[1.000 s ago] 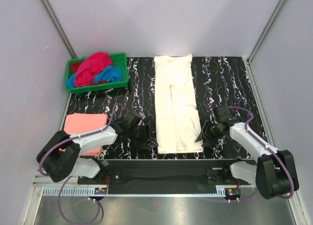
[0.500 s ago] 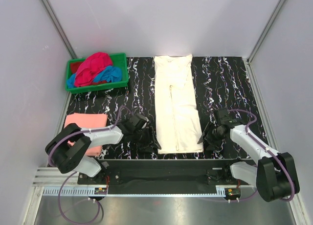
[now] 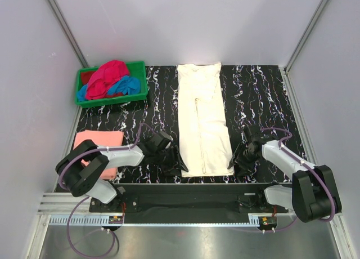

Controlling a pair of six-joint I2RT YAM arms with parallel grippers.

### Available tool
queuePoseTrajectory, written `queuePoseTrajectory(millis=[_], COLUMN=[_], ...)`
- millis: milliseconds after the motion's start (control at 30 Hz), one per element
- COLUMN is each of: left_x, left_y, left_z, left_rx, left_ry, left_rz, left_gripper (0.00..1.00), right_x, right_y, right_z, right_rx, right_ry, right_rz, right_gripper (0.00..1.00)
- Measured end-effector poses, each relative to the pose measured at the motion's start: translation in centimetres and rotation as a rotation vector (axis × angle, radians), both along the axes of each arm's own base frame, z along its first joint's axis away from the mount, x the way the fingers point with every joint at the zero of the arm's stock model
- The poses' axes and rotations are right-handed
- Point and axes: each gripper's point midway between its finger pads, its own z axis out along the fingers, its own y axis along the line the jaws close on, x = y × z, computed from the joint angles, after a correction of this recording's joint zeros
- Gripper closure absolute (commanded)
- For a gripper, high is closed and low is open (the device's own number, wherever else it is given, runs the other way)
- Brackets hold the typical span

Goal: Fold and stack the t-shirts
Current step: Fold the tshirt

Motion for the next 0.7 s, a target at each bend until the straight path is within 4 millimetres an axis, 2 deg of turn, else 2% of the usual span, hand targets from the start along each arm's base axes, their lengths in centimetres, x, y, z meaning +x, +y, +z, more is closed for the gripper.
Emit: queuePoseTrajectory(millis=[167, 400, 467, 500, 533, 633, 667, 700], left_x=[-0.1, -0.1, -0.1, -0.1, -0.1, -0.1, 0.0, 0.0], left_y=[0.1, 0.1, 0.1, 0.1, 0.0, 0.0, 0.0, -0.1], left_z=[-0.3, -0.7, -0.8, -0.9, -0.9, -1.0, -1.0, -1.0], left_rx=[0.009, 0.023, 0.028, 0.029, 0.031, 0.033, 0.031, 0.031], left_ry=[0.012, 0.018, 0.02, 0.02, 0.021, 0.022, 0.02, 0.018], left_rz=[0.005, -0.001, -0.004, -0.004, -0.006, -0.01, -0.013, -0.016], left_gripper=[0.63, 0.74, 0.78, 0.8, 0.83, 0.9, 0.92, 0.94], right_x=[0.1, 0.3, 0.3, 0.3, 0.3, 0.3, 0.4, 0.4], right_y=[0.0, 0.0, 0.0, 0.0, 0.0, 0.0, 0.0, 0.0], right_z=[0.1, 0.2, 0.2, 0.2, 0.2, 0.2, 0.2, 0.2], right_rx=[0.001, -0.002, -0.002, -0.003, -0.002, -0.002, -0.002, -0.002], right_ry=[-0.002, -0.005, -0.004, -0.004, -0.003, -0.002, -0.003, -0.004], right_rz=[0.0, -0.001, -0.002, -0.002, -0.002, 0.001, 0.001, 0.005], right_gripper=[0.41, 0.43, 0.46, 0.48, 0.58, 0.73, 0.85, 0.91])
